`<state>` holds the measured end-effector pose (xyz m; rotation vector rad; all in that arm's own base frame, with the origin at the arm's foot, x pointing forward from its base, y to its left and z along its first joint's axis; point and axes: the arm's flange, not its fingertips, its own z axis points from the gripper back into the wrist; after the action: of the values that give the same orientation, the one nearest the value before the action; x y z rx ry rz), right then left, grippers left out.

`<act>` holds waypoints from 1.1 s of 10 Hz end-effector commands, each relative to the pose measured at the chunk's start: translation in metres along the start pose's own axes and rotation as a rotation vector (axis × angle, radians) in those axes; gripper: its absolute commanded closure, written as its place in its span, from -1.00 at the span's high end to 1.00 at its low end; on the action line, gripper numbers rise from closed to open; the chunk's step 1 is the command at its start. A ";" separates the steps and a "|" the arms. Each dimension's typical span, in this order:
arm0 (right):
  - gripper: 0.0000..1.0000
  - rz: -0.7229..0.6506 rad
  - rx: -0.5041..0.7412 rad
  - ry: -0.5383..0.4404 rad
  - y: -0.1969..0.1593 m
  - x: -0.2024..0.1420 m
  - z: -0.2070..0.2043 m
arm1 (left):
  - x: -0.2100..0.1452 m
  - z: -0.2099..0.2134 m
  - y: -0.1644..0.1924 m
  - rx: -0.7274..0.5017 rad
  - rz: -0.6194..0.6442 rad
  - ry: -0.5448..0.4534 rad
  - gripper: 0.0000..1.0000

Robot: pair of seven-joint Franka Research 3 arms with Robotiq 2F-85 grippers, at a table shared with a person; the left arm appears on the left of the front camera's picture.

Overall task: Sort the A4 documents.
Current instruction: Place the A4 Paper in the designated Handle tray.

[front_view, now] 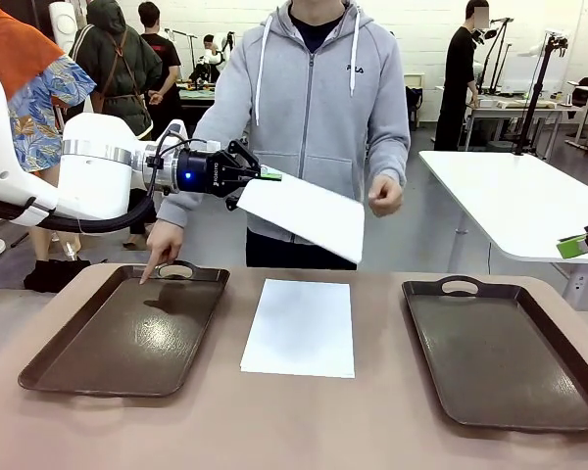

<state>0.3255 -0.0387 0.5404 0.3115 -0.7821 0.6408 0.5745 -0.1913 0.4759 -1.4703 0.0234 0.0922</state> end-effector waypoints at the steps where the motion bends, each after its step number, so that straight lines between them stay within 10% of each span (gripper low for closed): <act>1: 1.00 -0.001 0.009 -0.002 0.000 0.000 -0.001 | 0.000 0.000 0.000 0.000 0.000 0.000 -0.98; 5: 1.00 -0.001 0.009 -0.002 0.000 0.000 -0.001 | -0.025 0.020 -0.012 0.045 -0.078 0.110 -0.98; 11: 1.00 -0.001 0.009 -0.002 0.000 0.000 -0.001 | -0.044 0.088 0.007 0.296 -0.223 0.026 -0.98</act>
<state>0.3254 -0.0385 0.5404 0.3109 -0.7819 0.6411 0.5391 -0.1132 0.4833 -1.2290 -0.0429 -0.0770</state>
